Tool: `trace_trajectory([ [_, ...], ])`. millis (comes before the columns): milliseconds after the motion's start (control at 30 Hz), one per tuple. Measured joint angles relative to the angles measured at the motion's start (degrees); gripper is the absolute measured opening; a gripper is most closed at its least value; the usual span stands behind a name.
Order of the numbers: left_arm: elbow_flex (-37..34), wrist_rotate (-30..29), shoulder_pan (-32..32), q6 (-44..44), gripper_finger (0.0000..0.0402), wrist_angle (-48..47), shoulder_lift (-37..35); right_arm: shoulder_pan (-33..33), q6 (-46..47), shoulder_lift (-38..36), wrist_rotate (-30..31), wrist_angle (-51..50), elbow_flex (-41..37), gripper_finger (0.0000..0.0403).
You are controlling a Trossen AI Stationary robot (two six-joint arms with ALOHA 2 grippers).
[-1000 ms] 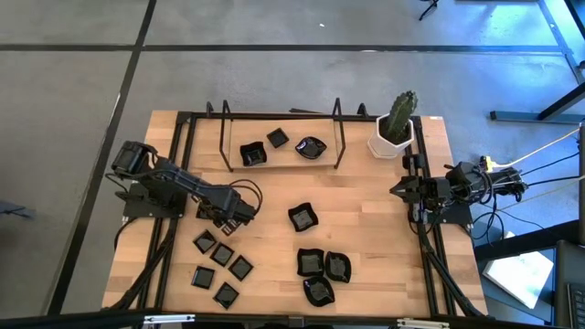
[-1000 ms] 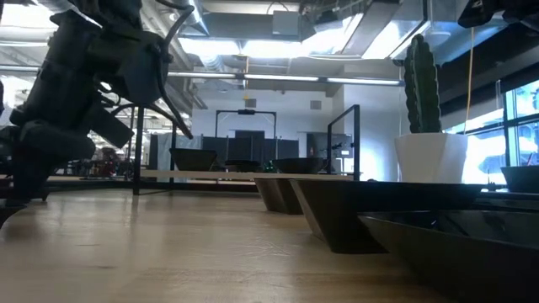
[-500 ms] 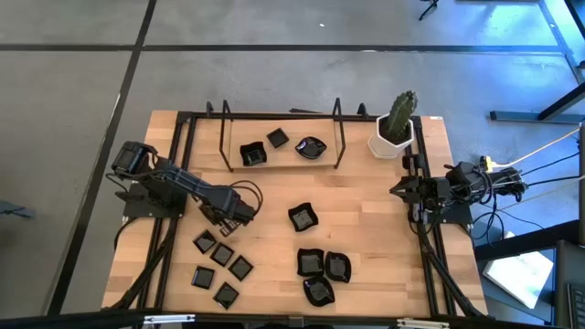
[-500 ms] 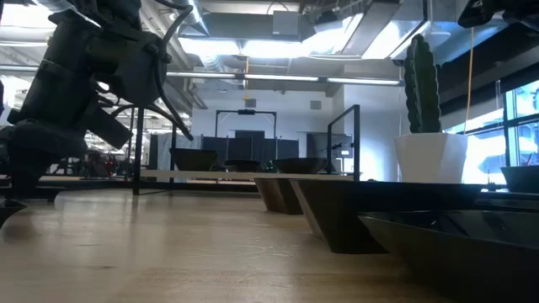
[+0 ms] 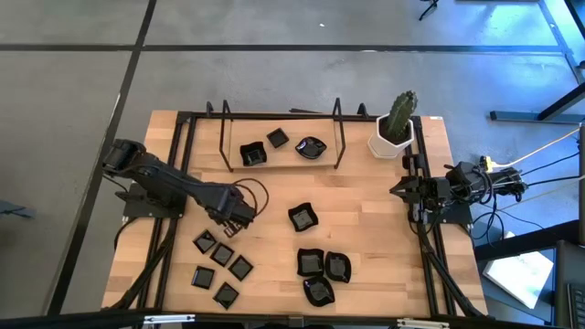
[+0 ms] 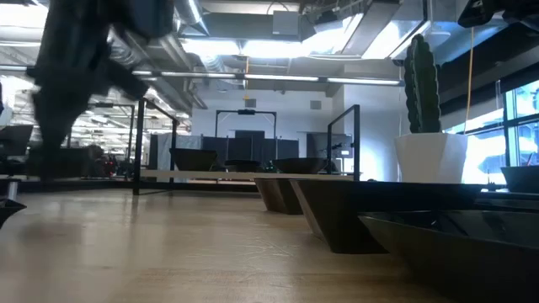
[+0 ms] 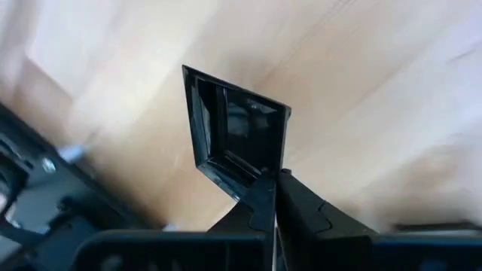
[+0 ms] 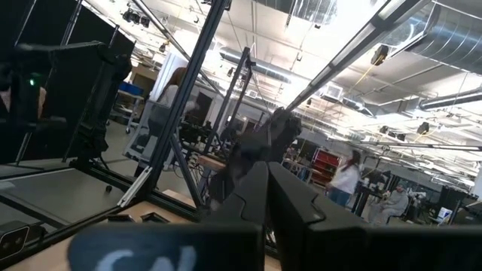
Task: Pick & Place Mini shaped plates
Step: Stack the square plate on top of the square plate on the shelf
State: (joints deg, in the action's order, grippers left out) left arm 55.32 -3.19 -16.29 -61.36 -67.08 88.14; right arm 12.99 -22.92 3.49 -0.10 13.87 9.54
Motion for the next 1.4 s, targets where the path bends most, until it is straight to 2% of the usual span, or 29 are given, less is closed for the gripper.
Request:
trace_trajectory([
  [167, 8.2, -7.6, -2.5, 1.5, 0.0002, -0.8, -1.5, 0.0, 0.0, 0.0, 0.0, 0.0, 0.0, 0.0014],
  [300, 15.0, -14.2, -3.9, 6.3, 0.0002, -0.3, -1.6, 0.0, 0.1, 0.0, 0.0, 0.0, 0.0, 0.0014],
  [500, 23.0, -23.7, -3.2, 21.6, 0.0002, 0.6, -1.6, 0.0, 0.1, 0.0, 0.0, 0.0, 0.0, 0.0014],
  [667, 28.0, -29.3, 1.0, 33.4, 0.0002, 5.3, -1.6, 0.0, 0.0, 0.0, 0.0, 0.0, 0.0, 0.0014],
  [733, 29.5, -29.2, 4.3, 34.9, 0.0002, 7.7, -1.6, 0.0, 0.0, 0.0, 0.0, 0.0, 0.0, 0.0014],
  [833, 30.6, -25.4, 10.3, 37.2, 0.0002, 8.8, -1.0, 0.0, 0.0, 0.0, 0.0, 0.0, 0.0, 0.0014],
  [1000, 30.7, -22.1, 21.2, 46.1, 0.0002, 11.2, 2.1, 0.0, 0.0, 0.0, 0.0, 0.0, 0.0, 0.0014],
  [1133, 30.7, -19.6, 29.1, 53.5, 0.0002, 16.5, 5.8, 0.0, 0.0, 0.0, -0.1, 0.0, 0.0, 0.0014],
  [1233, 30.7, -18.0, 34.1, 55.9, 0.0002, 19.0, 8.9, 0.0, 0.0, 0.0, 0.0, 0.2, 0.0, 0.0014],
  [1400, 31.6, -14.4, 39.2, 57.0, 0.0003, 17.6, 14.9, 0.0, -0.3, 0.0, 0.0, 0.5, 0.0, 0.0014],
])
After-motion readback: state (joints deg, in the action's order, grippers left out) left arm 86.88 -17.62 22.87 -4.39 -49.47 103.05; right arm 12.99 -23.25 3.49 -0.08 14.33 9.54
